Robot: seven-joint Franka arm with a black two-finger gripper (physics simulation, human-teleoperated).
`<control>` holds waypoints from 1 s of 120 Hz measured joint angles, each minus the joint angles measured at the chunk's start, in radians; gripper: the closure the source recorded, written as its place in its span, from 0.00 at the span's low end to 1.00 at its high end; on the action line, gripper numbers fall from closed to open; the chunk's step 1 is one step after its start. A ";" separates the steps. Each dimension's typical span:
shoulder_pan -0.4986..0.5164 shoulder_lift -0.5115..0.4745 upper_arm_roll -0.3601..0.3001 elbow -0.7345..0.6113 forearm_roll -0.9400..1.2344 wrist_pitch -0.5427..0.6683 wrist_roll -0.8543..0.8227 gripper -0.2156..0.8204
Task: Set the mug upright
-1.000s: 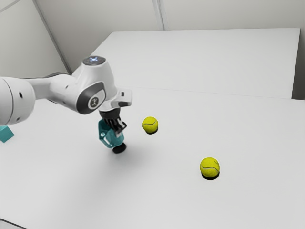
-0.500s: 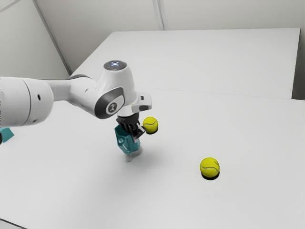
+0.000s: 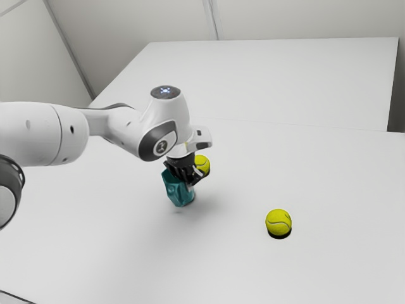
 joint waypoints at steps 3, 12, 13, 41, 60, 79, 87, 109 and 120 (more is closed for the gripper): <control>0.000 0.001 0.000 0.000 -0.001 0.001 -0.003 0.95; -0.003 0.002 0.000 0.000 -0.009 0.003 -0.010 0.81; -0.003 0.001 0.000 0.000 -0.011 0.003 -0.010 0.79; -0.005 -0.074 -0.004 -0.001 -0.031 -0.002 -0.026 0.41; -0.006 -0.110 -0.022 0.032 -0.032 -0.024 -0.033 0.30; 0.004 -0.091 -0.022 0.246 -0.059 -0.168 -0.009 0.25; 0.047 -0.151 -0.019 0.269 -0.097 -0.241 0.015 0.24; 0.160 -0.230 0.030 0.323 -0.132 -0.398 0.097 0.22; 0.205 -0.223 0.047 0.379 -0.136 -0.446 0.138 0.22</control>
